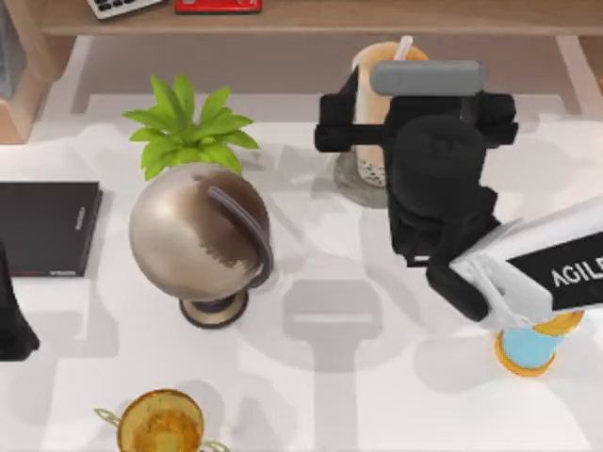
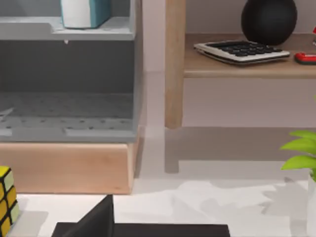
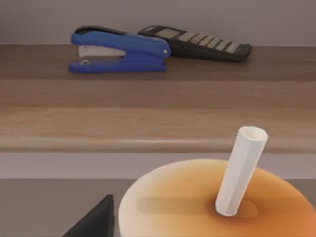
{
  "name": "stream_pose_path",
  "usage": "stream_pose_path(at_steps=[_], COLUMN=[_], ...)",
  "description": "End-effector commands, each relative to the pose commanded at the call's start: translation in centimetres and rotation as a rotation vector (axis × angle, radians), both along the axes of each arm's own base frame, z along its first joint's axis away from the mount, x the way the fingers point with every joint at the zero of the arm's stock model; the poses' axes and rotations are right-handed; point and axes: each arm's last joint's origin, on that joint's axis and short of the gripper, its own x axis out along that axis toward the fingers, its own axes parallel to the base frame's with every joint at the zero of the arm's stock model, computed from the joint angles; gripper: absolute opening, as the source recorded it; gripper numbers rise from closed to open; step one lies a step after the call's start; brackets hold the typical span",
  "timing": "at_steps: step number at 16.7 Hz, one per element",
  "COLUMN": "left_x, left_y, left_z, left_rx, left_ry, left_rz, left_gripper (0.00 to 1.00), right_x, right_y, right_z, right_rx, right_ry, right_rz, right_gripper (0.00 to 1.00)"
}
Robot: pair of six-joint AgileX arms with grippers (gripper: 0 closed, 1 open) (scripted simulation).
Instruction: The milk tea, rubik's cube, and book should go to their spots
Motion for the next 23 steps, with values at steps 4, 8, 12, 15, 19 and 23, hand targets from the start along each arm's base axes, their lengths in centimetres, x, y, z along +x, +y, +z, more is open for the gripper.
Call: stream_pose_path(at_steps=[4, 8, 12, 15, 19, 23], left_x=[0.0, 0.0, 0.0, 0.0, 0.0, 0.0], left_y=[0.0, 0.0, 0.0, 0.0, 0.0, 0.0], left_z=[0.0, 0.0, 0.0, 0.0, 0.0, 0.0], left_rx=[0.0, 0.0, 0.0, 0.0, 0.0, 0.0], left_ry=[0.0, 0.0, 0.0, 0.0, 0.0, 0.0], left_rz=[0.0, 0.0, 0.0, 0.0, 0.0, 0.0], left_gripper=[1.0, 1.0, 1.0, 1.0, 1.0, 1.0], right_x=[-0.7, -3.2, -7.7, -12.3, -17.9, -20.5], right_y=[-3.3, -8.8, -14.8, -18.7, -22.0, -23.3], right_z=[3.1, 7.0, 9.1, 9.3, 7.0, 3.2], right_rx=[-0.004, -0.007, -0.011, -0.001, 0.01, 0.008], right_ry=[-0.003, -0.005, 0.003, -0.015, -0.057, -0.048], right_rz=[0.001, -0.004, -0.003, 0.001, 0.008, 0.016], right_gripper=[1.0, 1.0, 1.0, 1.0, 1.0, 1.0])
